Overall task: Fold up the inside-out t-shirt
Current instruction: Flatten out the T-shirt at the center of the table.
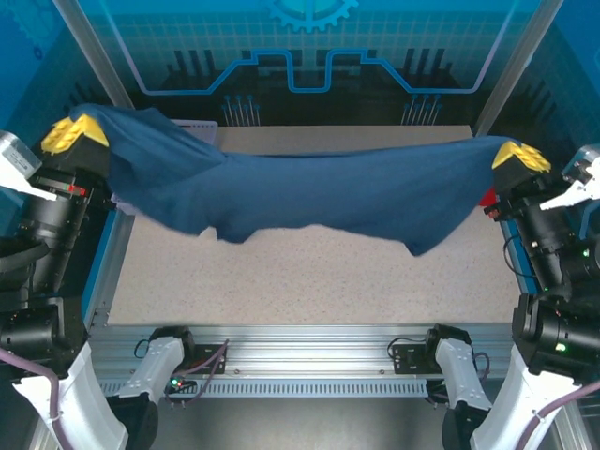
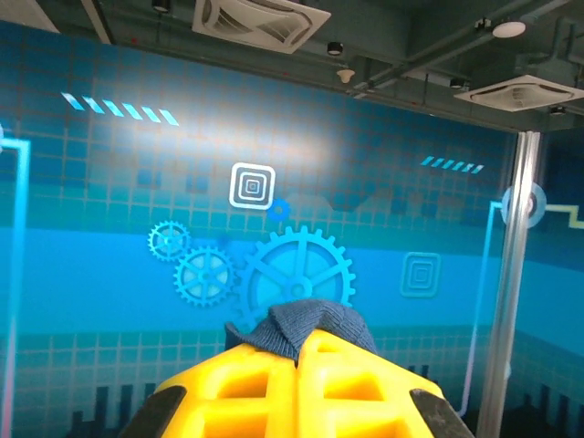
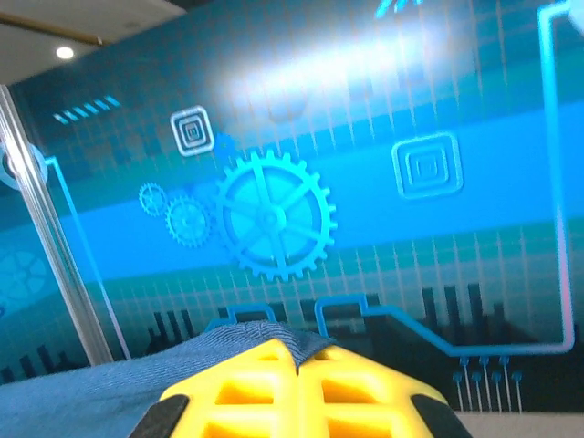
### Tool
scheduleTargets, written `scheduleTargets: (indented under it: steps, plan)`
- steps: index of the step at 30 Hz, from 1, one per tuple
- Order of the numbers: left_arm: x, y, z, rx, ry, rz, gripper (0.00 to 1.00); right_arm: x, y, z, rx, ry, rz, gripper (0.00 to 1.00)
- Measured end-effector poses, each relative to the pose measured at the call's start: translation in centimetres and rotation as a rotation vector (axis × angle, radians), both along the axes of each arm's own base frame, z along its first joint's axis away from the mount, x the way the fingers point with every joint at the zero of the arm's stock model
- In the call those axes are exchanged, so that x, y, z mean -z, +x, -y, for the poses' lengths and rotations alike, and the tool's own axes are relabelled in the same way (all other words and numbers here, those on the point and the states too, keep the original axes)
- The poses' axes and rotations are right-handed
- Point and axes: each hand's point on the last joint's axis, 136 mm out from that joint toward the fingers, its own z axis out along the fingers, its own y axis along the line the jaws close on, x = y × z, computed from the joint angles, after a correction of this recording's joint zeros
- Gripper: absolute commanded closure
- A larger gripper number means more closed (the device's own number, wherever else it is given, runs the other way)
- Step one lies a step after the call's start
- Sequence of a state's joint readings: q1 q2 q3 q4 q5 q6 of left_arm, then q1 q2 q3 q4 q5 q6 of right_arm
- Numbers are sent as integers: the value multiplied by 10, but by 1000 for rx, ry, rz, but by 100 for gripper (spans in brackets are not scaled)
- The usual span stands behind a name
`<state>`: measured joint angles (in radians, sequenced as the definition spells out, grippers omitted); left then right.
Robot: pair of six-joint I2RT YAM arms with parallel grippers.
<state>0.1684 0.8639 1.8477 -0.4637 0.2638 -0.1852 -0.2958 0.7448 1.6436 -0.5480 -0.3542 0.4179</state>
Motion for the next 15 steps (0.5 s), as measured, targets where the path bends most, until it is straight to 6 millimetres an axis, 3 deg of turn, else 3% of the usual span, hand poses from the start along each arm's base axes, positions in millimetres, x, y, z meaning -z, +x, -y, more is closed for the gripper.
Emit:
scheduleTargets:
  steps: [1,5,11,15]
  plan:
    - [0,5,-2,-8,1,-8,100,0,0,1,7,-2,1,100]
    - [23,72,-18,-45,-5,-143,100,23,34,15,29,24,-94,100]
    - [94,198,-52,-64,-78,-415,100,84,125,37,23,87,-306,100]
    - [136,244,-65,-66,-136,-543,100,122,182,31,-10,87,-428,100]
